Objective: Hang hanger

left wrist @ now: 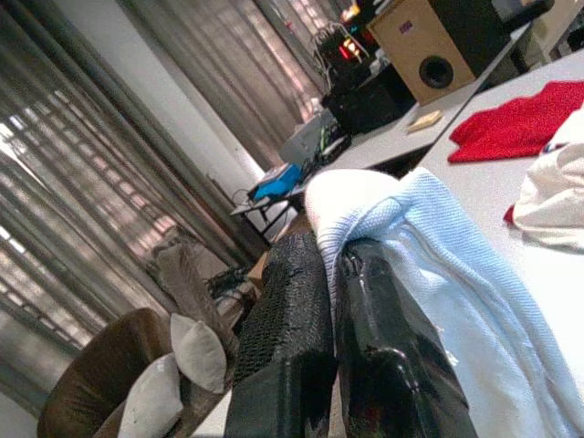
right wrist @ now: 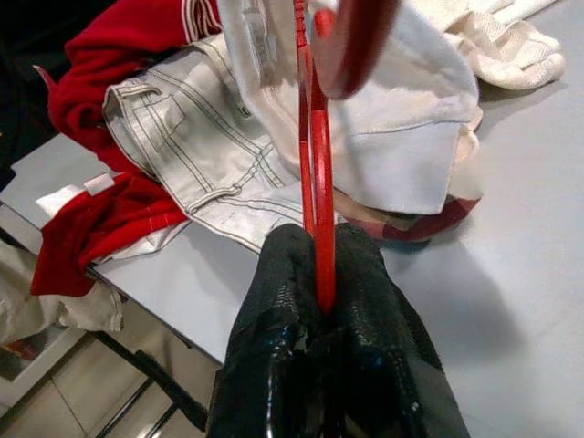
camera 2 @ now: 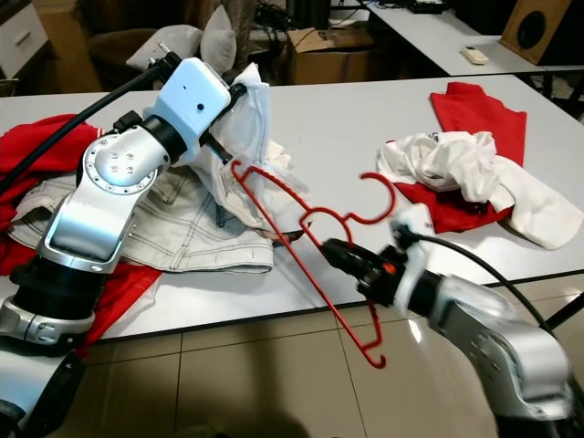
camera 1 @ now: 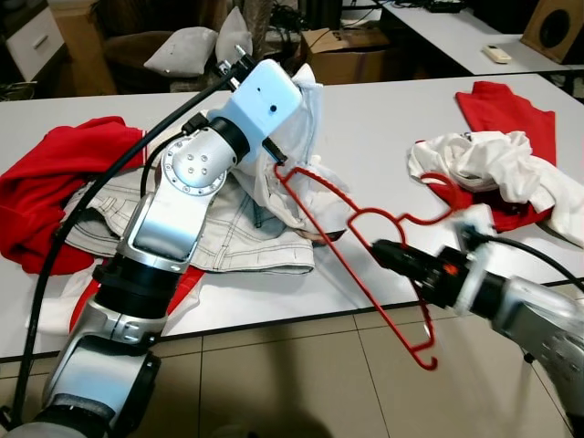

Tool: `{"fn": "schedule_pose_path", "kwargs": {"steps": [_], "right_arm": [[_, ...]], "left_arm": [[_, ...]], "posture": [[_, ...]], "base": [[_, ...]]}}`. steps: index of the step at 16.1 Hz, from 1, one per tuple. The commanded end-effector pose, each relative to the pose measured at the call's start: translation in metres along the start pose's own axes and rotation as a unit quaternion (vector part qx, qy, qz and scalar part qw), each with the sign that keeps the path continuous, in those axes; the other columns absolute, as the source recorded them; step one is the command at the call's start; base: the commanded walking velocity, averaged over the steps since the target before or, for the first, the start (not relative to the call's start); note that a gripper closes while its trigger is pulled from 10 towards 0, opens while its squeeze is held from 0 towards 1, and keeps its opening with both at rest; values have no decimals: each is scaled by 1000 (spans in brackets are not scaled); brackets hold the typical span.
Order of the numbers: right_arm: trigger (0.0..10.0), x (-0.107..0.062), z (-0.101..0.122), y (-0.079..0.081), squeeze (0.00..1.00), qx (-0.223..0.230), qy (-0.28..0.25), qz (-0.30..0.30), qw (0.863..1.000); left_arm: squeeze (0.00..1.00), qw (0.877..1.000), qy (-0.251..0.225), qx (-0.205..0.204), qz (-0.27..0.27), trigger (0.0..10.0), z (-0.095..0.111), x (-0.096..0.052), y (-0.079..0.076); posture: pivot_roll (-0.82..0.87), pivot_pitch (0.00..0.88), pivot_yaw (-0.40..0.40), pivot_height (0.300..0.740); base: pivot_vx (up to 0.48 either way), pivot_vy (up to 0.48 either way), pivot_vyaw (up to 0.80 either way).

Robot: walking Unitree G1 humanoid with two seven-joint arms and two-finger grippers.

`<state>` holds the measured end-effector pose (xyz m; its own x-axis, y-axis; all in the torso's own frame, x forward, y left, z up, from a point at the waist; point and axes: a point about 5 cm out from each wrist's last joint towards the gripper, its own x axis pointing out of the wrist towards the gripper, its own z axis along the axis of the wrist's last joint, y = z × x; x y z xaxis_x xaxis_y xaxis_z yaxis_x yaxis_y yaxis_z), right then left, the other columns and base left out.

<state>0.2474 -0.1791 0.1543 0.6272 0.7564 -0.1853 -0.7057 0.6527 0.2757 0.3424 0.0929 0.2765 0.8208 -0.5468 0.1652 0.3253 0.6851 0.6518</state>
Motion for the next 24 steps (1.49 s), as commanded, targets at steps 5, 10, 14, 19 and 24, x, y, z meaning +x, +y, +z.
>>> {"fn": "schedule_pose_path", "kwargs": {"steps": [5, 10, 14, 19, 24], "right_arm": [[10000, 13, -7, -1, 0, -2, 29, 2, 1000], [10000, 15, -10, -30, 0, 60, 21, -115, 991], [10000, 17, -9, -30, 0, 113, -11, -114, 987], [10000, 23, -12, -26, 0, 162, -20, -95, 982], [10000, 31, -17, -29, 0, 241, -22, -93, 966]], "left_arm": [[0, 999, -35, -4, 24, 0, 20, 3, 10], [0, 999, -47, 1, 27, 0, 27, 2, 14], [0, 998, -62, 14, 18, 0, 31, -1, 16], [0, 995, -89, 22, -43, 0, 31, -11, 8], [0, 982, -101, 6, -162, 0, 25, -23, -16]], "posture": [[-5, 0, 8, 740], [-4, 0, 8, 740], [-3, 0, 7, 740], [5, 0, 6, 740], [5, 0, 10, 740]], "base": [[0, 0, 0], [0, 0, 0], [0, 0, 0], [0, 0, 0], [0, 0, 0]]}}
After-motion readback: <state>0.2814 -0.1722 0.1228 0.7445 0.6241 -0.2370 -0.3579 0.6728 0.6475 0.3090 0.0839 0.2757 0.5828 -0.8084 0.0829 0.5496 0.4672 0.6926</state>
